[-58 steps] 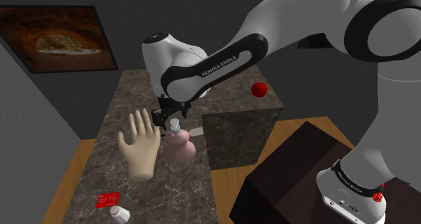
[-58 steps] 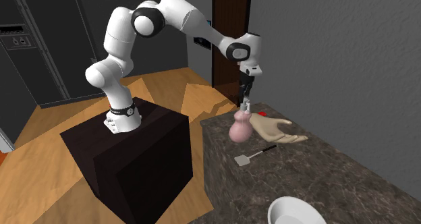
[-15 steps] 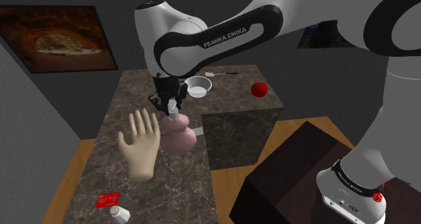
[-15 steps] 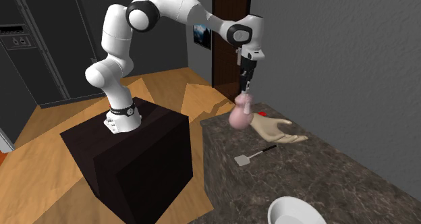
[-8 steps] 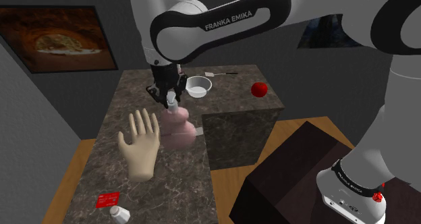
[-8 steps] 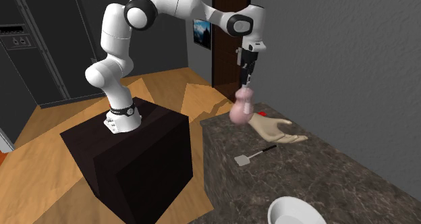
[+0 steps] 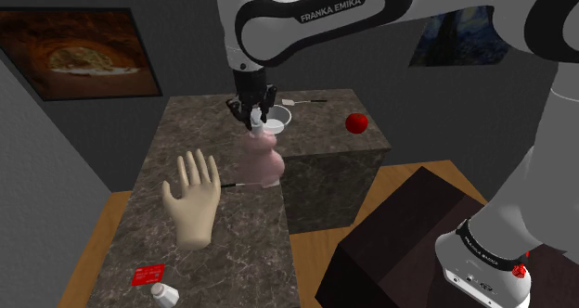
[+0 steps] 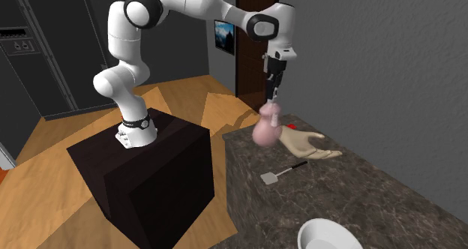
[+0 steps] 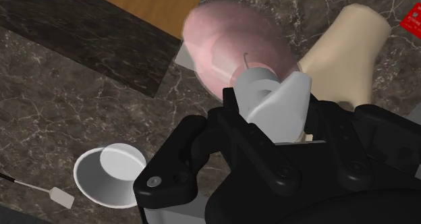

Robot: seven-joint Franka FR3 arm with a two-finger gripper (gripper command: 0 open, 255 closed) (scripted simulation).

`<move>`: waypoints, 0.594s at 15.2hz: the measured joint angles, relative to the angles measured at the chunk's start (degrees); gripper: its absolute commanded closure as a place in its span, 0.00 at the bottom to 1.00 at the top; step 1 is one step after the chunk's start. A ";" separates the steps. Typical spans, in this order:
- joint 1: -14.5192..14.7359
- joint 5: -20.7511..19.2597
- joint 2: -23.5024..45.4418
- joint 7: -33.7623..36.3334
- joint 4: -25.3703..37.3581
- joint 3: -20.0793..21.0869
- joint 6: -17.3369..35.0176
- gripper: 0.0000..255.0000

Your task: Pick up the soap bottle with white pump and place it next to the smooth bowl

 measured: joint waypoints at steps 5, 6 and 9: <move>-4.19 0.80 -1.56 -5.81 -2.27 -1.65 1.10 1.00; -5.28 1.13 -2.44 -7.25 -3.32 -2.03 1.37 1.00; -7.84 1.59 -3.26 -10.99 -4.29 -3.19 1.77 1.00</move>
